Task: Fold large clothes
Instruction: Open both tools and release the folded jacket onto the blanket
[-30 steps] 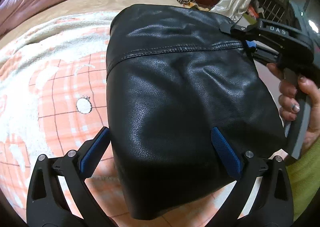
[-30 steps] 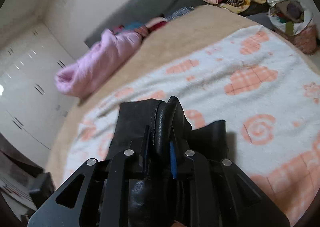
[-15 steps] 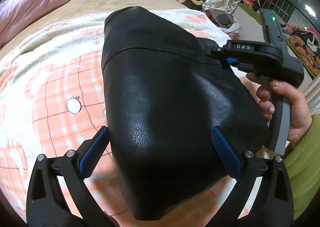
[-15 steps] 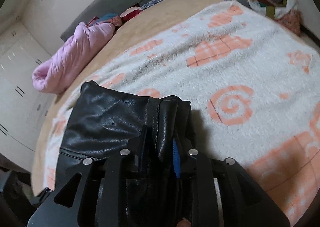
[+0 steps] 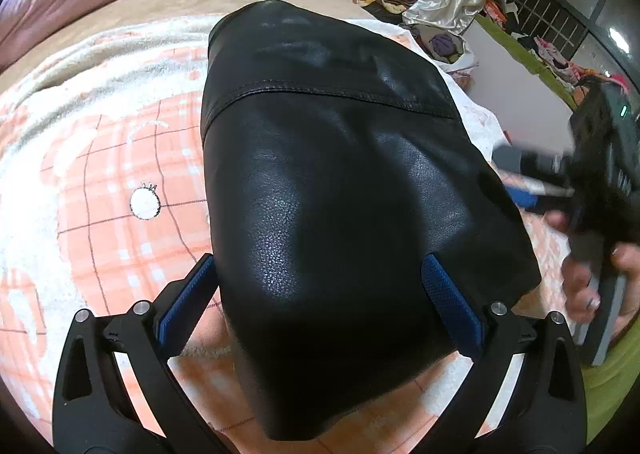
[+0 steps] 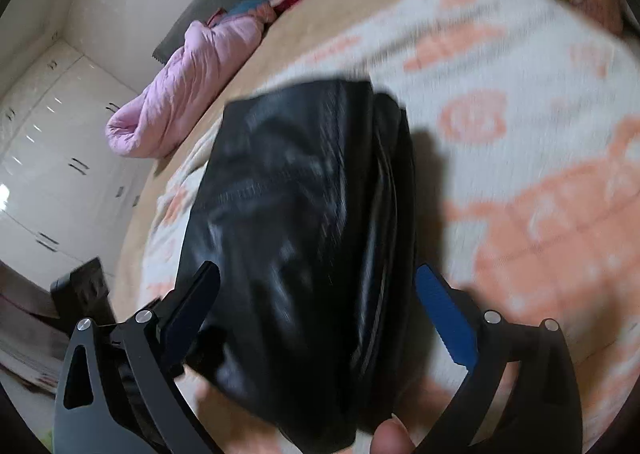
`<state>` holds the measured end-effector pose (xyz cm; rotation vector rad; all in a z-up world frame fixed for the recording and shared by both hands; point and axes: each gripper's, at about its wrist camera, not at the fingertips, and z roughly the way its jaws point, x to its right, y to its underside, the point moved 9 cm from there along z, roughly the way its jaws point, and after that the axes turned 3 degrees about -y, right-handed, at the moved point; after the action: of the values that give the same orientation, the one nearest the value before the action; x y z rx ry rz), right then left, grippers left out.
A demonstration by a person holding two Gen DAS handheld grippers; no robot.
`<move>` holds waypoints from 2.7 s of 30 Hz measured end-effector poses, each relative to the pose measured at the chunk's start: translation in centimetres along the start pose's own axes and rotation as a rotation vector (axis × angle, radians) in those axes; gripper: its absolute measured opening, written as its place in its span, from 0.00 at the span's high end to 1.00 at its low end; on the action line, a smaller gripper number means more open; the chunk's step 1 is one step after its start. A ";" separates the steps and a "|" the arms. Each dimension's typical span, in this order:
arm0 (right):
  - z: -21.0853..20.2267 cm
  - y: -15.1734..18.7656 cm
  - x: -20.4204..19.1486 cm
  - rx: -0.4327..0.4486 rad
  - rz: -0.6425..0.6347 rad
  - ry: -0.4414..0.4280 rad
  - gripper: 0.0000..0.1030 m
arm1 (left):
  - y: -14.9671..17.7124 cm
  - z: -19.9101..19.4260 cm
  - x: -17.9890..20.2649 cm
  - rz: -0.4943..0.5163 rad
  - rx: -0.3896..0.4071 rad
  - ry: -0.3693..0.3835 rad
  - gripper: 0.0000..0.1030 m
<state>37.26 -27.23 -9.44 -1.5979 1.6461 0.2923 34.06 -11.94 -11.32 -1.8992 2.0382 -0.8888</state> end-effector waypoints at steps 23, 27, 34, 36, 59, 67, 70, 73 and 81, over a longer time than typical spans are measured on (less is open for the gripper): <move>1.6 2.1 0.1 0.020 -0.023 -0.116 0.49 | -1.8 2.0 -3.0 -0.178 -0.113 0.147 0.26; 2.8 1.9 -1.4 0.022 -0.073 -0.112 0.51 | -1.9 0.6 -4.7 -0.188 -0.076 0.073 0.27; 4.8 2.2 -3.3 0.027 -0.154 -0.067 0.50 | -1.3 -0.3 -7.5 -0.221 -0.059 0.043 0.26; 4.8 2.1 -2.8 0.027 -0.144 -0.056 0.46 | -1.4 -0.4 -7.1 -0.202 -0.052 0.029 0.26; 2.9 4.1 -2.1 0.102 -0.122 0.131 0.19 | -1.7 -1.6 -5.8 -0.161 -0.035 -0.007 0.18; 1.7 5.2 -1.9 0.132 -0.100 0.165 0.14 | -1.1 -5.1 -5.9 -0.110 0.021 -0.047 0.11; 0.6 5.6 -2.4 0.160 -0.119 0.173 0.13 | -0.9 -6.2 -5.7 -0.100 0.040 -0.066 0.09; -0.5 6.1 -3.1 0.189 -0.125 0.172 0.10 | -0.6 -7.2 -5.5 -0.094 0.055 -0.077 0.09; -4.4 7.8 -5.7 0.271 -0.195 0.195 0.04 | 0.8 -9.3 -4.0 -0.078 0.097 -0.091 0.09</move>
<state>27.77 -24.57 -5.55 -1.6004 1.5798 -0.1861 28.93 -5.50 -5.33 -1.9420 1.8467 -0.8847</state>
